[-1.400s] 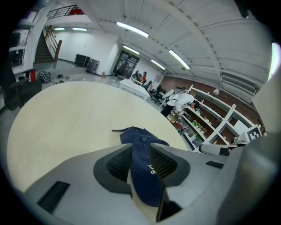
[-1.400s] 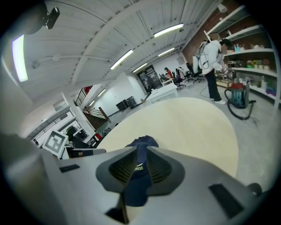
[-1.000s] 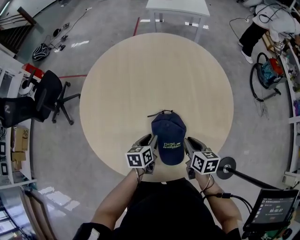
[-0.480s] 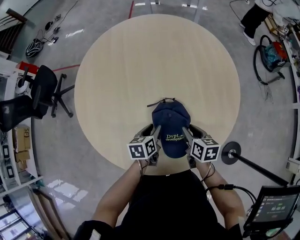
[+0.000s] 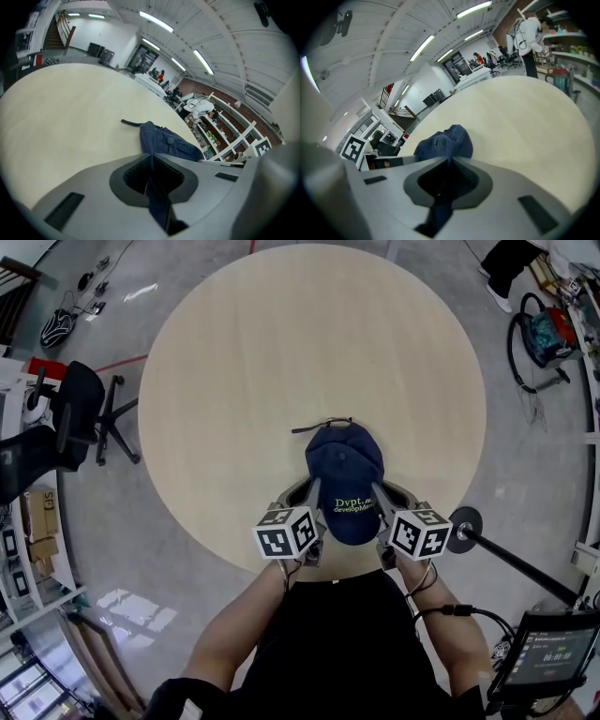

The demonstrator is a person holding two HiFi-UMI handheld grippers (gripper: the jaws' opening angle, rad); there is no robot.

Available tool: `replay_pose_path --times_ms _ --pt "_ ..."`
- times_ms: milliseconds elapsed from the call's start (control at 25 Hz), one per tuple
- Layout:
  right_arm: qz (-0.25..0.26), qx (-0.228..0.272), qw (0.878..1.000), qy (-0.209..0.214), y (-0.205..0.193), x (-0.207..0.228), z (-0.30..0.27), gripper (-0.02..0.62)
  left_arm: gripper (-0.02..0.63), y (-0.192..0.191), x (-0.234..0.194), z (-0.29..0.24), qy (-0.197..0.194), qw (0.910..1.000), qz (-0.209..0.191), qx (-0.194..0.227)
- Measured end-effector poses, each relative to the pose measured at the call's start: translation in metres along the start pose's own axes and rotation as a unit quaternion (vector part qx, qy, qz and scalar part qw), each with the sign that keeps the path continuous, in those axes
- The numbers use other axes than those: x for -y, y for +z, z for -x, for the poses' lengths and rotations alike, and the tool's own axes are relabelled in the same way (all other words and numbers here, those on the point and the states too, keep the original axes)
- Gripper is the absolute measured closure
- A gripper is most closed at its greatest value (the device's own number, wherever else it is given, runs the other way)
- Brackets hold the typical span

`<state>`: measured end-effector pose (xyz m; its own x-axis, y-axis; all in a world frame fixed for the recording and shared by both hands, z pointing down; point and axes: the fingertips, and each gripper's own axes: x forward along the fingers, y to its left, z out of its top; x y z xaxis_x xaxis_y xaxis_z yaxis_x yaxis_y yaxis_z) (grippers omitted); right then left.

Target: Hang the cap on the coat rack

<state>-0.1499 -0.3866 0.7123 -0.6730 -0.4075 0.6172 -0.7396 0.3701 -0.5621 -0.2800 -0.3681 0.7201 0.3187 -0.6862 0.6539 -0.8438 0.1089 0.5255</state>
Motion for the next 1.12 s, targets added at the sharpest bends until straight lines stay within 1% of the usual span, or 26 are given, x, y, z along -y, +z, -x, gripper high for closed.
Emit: replay_pose_path --times_ms 320,480,680,800,960,1120 --pt "-0.012 0.069 0.998 0.002 0.029 -0.007 0.013 0.571 0.586 0.035 0.022 0.003 -0.028 0.9975 -0.026 0.059" --pt "-0.008 0.113 0.994 -0.007 0.043 -0.031 0.044 0.571 0.586 0.054 0.044 0.032 -0.068 0.9931 -0.042 0.086" --pt "0.008 0.174 0.984 -0.023 0.066 -0.060 0.091 0.571 0.586 0.083 0.083 0.065 -0.133 0.9829 -0.059 0.113" --pt "0.022 0.202 0.978 -0.032 0.067 -0.078 0.116 0.571 0.586 0.085 0.097 0.085 -0.164 0.9765 -0.069 0.121" --pt "0.046 0.249 0.965 -0.071 0.068 -0.092 0.150 0.571 0.588 0.087 0.121 0.099 -0.217 0.9637 -0.093 0.125" --pt "0.043 0.279 0.953 -0.110 0.060 -0.091 0.177 0.571 0.588 0.078 0.144 0.101 -0.258 0.9536 -0.109 0.110"
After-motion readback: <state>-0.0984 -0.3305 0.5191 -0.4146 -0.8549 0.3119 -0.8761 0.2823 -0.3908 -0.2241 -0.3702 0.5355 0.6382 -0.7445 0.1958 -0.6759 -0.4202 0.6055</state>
